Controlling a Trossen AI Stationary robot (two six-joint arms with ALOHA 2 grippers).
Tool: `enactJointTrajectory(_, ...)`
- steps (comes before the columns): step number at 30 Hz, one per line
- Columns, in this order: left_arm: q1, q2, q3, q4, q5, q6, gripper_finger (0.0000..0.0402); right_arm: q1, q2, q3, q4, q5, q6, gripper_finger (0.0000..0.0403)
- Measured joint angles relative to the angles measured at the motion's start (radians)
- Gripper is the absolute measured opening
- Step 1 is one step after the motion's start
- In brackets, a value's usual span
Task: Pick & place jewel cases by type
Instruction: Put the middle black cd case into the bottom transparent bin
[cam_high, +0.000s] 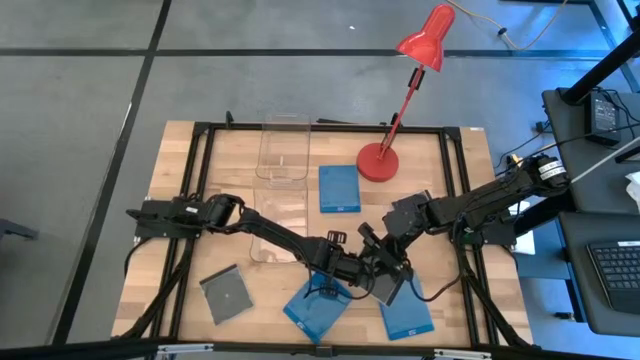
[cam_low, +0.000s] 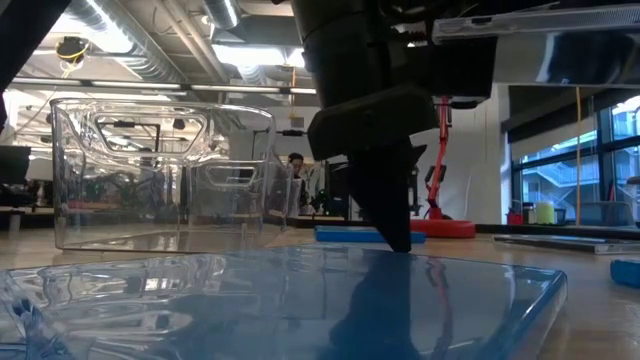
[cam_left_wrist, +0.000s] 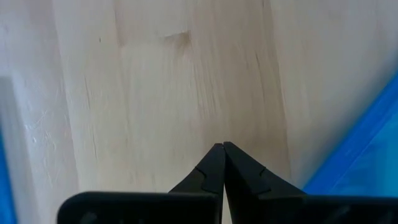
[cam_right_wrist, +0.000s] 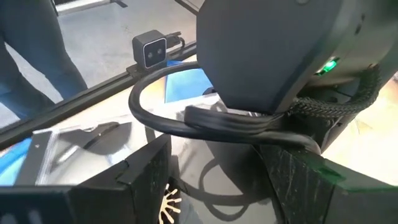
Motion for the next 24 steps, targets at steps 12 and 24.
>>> enactJointTrajectory(12, 0.001, 0.000, 0.000, -0.001, -0.029, 0.000, 0.0003, 0.041, 0.001, -0.001, 0.004, 0.013, 0.026, 0.0255)
enactJointTrajectory(24, 0.000, 0.000, 0.000, 0.089, 0.061, -0.015, 0.0003, 0.044, -0.002, -0.001, 0.010, -0.004, 0.047, 0.0255)
